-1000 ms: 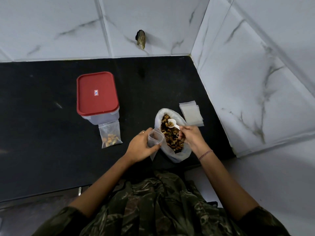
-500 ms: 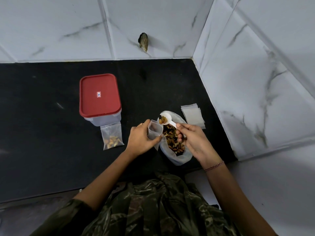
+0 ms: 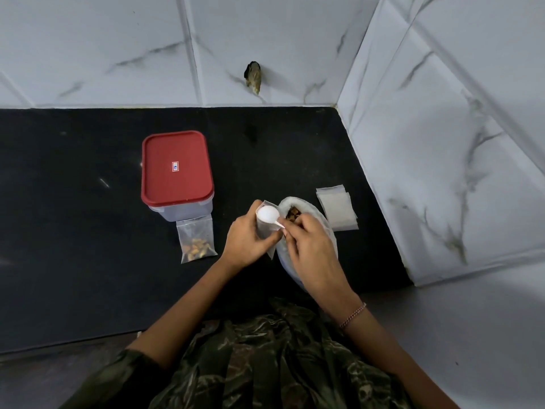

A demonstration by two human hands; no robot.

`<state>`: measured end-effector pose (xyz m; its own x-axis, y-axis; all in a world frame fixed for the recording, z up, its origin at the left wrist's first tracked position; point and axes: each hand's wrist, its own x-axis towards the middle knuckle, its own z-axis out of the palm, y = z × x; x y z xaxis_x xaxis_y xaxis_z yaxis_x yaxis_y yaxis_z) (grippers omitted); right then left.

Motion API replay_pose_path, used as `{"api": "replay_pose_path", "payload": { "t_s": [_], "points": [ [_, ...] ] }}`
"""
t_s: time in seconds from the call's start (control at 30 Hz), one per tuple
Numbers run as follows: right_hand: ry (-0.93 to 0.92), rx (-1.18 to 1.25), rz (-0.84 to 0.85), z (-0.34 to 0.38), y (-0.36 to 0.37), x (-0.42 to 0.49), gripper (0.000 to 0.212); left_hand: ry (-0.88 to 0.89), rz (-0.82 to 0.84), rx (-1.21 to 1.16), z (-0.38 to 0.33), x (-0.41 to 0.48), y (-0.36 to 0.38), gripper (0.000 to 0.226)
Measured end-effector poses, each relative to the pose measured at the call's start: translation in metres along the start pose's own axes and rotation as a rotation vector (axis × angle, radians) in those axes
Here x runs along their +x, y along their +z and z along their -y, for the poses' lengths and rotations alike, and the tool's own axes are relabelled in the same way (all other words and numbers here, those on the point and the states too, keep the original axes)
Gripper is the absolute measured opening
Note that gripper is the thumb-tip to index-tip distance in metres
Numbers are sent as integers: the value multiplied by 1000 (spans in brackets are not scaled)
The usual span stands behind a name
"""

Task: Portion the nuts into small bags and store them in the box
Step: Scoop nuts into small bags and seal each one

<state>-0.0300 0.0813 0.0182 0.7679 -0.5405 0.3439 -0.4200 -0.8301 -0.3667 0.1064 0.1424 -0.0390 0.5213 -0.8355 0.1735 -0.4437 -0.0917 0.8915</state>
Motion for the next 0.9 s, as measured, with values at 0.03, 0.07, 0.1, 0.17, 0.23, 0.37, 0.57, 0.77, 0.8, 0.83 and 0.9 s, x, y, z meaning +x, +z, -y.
{"api": "replay_pose_path", "payload": {
  "t_s": [0.03, 0.07, 0.1, 0.17, 0.23, 0.37, 0.57, 0.77, 0.8, 0.83, 0.9],
  "points": [
    [-35, -53, -13, -2, 2, -1, 30, -6, -7, -7, 0, 0, -1, 49],
    [-74, -104, -23, -4, 3, -3, 32, -6, -11, -14, 1, 1, -2, 49],
    [-113, -143, -31, -7, 3, -4, 33, 0, -13, -19, 1, 1, -2, 49],
    [-173, -175, -35, -9, 3, -6, 33, 8, -10, -19, 2, 1, -3, 50],
    [-141, -87, -39, -9, 3, -7, 37, 5, -5, -14, 2, 2, -3, 53],
    [280, 493, -68, 3, -9, 2, 24, -8, 4, 25, 3, 2, -4, 52],
    [675, 924, 28, -10, -13, 6, 19, -8, 39, 104, 12, 3, -5, 53],
    [254, 99, 80, -54, -8, -24, 26, -11, 72, 82, 19, -5, -5, 50],
    [190, 24, 142, -58, -5, -33, 28, -4, 86, 71, 20, -7, -3, 48],
    [96, -69, 186, -62, 1, -43, 27, 5, 98, 62, 20, -8, -2, 47],
    [-43, -187, 240, -65, 10, -58, 30, 13, 123, 55, 21, -9, 1, 45]
  ]
}}
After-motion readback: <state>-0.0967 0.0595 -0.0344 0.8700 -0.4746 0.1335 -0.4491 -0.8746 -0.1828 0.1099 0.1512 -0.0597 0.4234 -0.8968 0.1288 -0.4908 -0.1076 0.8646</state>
